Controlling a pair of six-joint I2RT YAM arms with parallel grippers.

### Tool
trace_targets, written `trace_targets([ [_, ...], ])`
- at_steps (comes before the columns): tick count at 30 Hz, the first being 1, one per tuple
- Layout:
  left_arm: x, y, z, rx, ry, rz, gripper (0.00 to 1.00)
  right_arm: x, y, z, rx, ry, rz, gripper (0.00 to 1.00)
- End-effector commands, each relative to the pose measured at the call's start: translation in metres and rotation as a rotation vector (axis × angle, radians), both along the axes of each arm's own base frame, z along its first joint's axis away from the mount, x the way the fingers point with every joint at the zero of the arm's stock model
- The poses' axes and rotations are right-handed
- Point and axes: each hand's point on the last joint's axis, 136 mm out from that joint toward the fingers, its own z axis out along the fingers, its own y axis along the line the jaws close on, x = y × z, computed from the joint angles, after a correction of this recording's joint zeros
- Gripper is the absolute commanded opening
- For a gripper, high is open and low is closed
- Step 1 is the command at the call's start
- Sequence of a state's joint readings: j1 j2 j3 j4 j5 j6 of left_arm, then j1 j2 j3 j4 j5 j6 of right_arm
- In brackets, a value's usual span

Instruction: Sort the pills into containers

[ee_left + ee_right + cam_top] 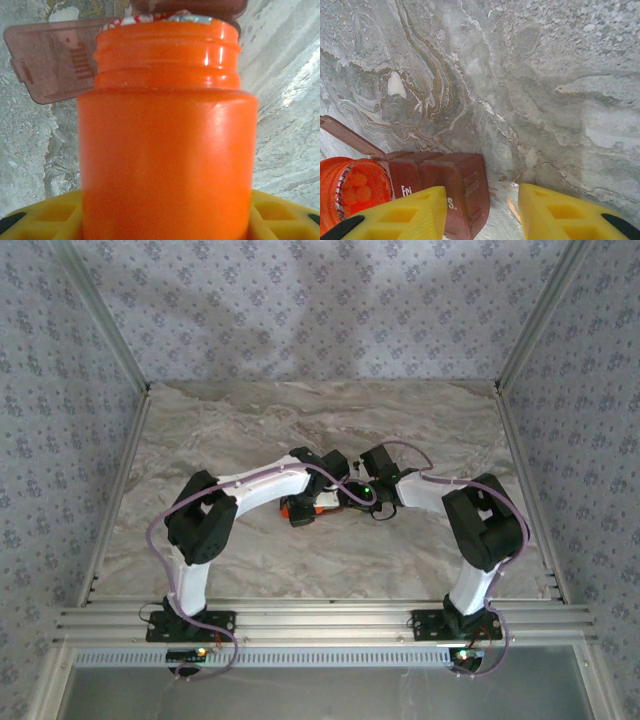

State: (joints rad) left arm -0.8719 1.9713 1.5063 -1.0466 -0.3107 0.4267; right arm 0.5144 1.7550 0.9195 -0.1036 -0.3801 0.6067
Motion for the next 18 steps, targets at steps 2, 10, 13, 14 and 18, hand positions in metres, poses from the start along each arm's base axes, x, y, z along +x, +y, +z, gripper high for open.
trace_targets([
  [2,-0.005,0.002,0.010,-0.018,0.002,-0.011,0.00,-0.010,-0.010,-0.019,-0.050,0.067,-0.021,0.44],
  [10,-0.001,0.005,0.010,0.024,-0.010,-0.023,0.00,-0.010,-0.009,-0.019,-0.048,0.069,-0.019,0.44],
  [13,0.001,0.005,0.012,0.030,-0.021,-0.027,0.00,-0.010,-0.009,-0.018,-0.048,0.067,-0.018,0.44],
  [14,0.001,0.005,0.013,0.034,-0.027,-0.030,0.00,-0.010,-0.009,-0.018,-0.049,0.069,-0.017,0.44],
  [18,0.005,0.006,0.019,0.041,-0.049,-0.038,0.00,-0.010,-0.009,-0.019,-0.048,0.070,-0.018,0.44],
])
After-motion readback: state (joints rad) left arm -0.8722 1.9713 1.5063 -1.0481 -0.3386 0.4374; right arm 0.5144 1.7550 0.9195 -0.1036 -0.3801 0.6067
